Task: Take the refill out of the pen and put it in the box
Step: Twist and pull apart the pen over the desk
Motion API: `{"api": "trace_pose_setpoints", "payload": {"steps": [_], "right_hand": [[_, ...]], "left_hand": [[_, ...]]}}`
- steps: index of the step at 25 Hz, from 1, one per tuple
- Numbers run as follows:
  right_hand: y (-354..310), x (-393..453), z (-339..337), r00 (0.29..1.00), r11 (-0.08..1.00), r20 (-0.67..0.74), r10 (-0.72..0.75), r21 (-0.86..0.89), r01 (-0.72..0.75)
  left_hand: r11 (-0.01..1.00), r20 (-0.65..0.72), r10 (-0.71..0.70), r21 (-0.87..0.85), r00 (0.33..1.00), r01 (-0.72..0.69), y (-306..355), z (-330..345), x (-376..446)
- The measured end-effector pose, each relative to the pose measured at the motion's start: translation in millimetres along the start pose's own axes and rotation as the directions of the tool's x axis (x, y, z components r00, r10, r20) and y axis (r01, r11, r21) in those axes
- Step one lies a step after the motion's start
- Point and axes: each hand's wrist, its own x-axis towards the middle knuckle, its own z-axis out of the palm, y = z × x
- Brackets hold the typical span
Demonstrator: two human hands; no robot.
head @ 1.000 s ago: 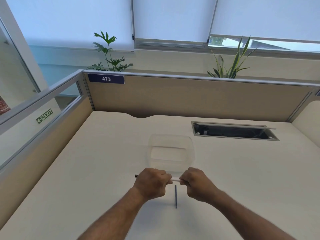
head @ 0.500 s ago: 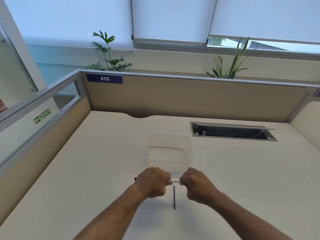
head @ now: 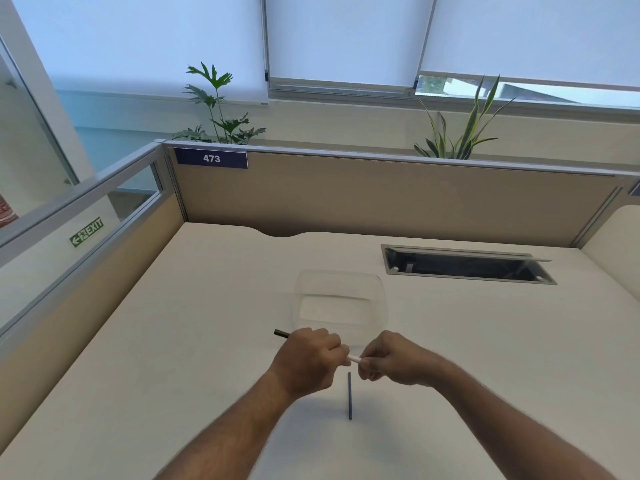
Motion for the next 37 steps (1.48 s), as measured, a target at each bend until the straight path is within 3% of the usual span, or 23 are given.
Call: {"api": "trace_pose_setpoints", "payload": {"steps": [3,9,14,18,21,24,28,30,33,35,37], "right_hand": [[-4,1,11,0.978,0.991,-0.201,-0.063,-0.131,0.037],[-2,-3,22,0.91,0.935,-0.321,-0.262,-0.319,0.157],[6,-6,24,0.841,0.78,-0.259,-0.476,-0.565,0.267],[8,-8,24,0.775,0.64,-0.245,-0.582,-0.727,0.25],[5,-8,26,0.81,0.687,-0.267,-0.522,-0.695,0.214],[1,-7,18,0.916,0.826,-0.26,-0.307,-0.551,0.12],[2,-4,11,0.918,0.868,-0.283,-0.279,-0.482,0.116],[3,-6,11,0.875,0.809,-0.287,-0.39,-0.56,0.177],[9,-10,17,0.742,0.598,-0.267,-0.615,-0.771,0.218],[12,-14,18,0.684,0.488,-0.229,-0.693,-0.847,0.21],[12,-16,17,0.676,0.468,-0.216,-0.704,-0.857,0.214]], "left_hand": [[1.0,-0.01,-0.004,-0.016,1.0,0.004,1,-3,-1],[0.993,0.111,-0.06,-0.098,0.992,0.071,-1,-7,1],[0.943,0.399,-0.197,-0.171,0.895,0.284,-4,-5,12],[0.893,0.497,-0.21,-0.254,0.842,0.372,-7,-6,19],[0.867,0.491,-0.2,-0.315,0.848,0.387,-10,-6,20],[0.904,0.358,-0.173,-0.311,0.918,0.292,-11,-6,15],[0.972,0.274,-0.083,-0.189,0.958,0.138,-7,1,12],[0.965,0.305,-0.109,-0.196,0.946,0.174,-5,2,13],[0.921,0.394,-0.161,-0.27,0.905,0.281,-4,-3,17],[0.877,0.437,-0.183,-0.333,0.881,0.347,-5,-7,20],[0.863,0.46,-0.183,-0.349,0.869,0.366,-6,-9,20]]}}
